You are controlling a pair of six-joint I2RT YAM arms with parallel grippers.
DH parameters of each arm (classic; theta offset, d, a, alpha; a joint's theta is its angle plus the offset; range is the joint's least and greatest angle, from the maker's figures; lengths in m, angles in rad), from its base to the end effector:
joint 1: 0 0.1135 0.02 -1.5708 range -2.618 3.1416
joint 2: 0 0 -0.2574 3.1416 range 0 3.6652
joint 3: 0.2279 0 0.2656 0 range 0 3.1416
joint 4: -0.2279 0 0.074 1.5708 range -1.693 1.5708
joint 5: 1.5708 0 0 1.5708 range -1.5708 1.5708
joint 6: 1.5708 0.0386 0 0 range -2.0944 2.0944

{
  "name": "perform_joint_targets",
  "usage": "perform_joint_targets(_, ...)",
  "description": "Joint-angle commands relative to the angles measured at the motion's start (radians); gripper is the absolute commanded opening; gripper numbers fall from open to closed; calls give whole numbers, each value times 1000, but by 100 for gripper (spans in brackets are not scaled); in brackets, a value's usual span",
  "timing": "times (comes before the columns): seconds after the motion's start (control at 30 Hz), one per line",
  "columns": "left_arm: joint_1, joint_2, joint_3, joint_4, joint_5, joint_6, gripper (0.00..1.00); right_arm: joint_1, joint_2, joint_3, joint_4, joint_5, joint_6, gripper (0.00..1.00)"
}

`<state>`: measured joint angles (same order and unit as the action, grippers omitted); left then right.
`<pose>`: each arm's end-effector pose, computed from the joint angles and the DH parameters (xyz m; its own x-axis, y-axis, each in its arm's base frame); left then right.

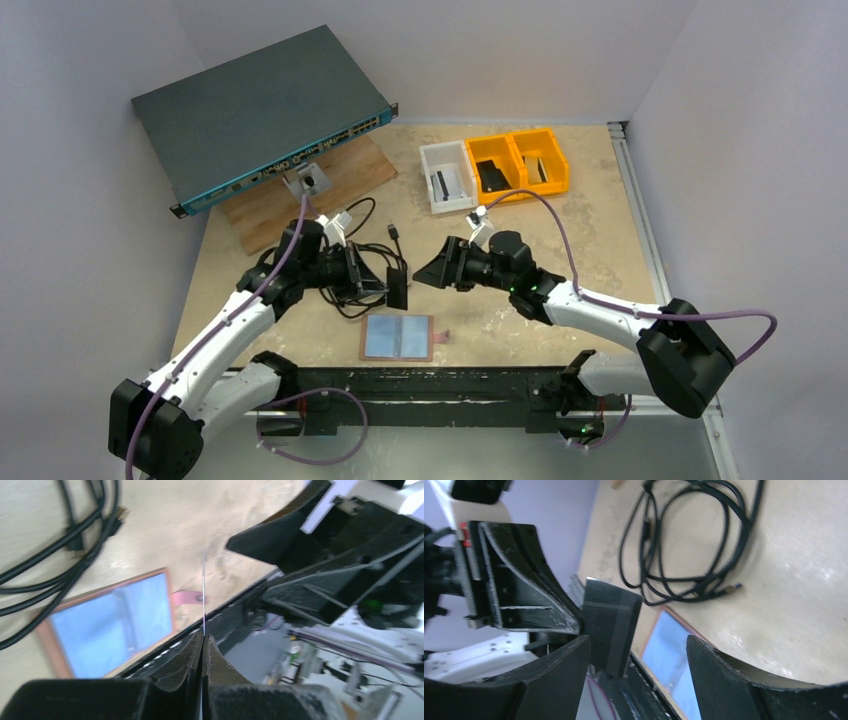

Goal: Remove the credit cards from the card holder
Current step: Remove the credit card from the card holder, then place the credit card in the storage box.

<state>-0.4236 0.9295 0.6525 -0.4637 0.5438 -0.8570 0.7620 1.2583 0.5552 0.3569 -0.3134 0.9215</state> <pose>0.1835 -0.1046 0.2345 -0.9317 -0.2894 -0.2193 -0.0068 0.6177 -0.7864 0.1952 0.2027 0.1993 -0.8386 0.2471 -0.4854 -0.3284 0.4817 0.8125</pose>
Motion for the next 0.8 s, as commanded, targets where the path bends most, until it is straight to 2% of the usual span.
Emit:
perform_joint_targets(0.0,21,19,33,276,164,-160,0,-44,-9,-29,312,-164,109,70)
perform_joint_targets(0.13,23,57,20,421,202,-244,0,-63,14,-46,443,-213,175,67)
perform_joint_targets(0.23,23,80,22,448,213,-263,0,-72,14,-69,514,-219,215,61)
perform_joint_targets(0.37,23,107,17,521,235,-285,0,-78,23,-60,525,-237,225,52)
perform_joint_targets(0.47,23,125,18,529,249,-281,0,-85,25,-54,529,-243,230,40)
perform_joint_targets(0.63,23,140,39,476,255,-232,0,-92,26,-38,494,-243,222,9)
perform_joint_targets(0.67,23,143,46,448,255,-217,3,-93,27,-34,479,-243,215,2)
perform_joint_targets(0.7,23,145,57,405,251,-200,11,-96,25,-30,465,-241,206,0)
perform_joint_targets(0.77,23,143,86,319,227,-147,31,-110,14,-17,407,-226,180,0)
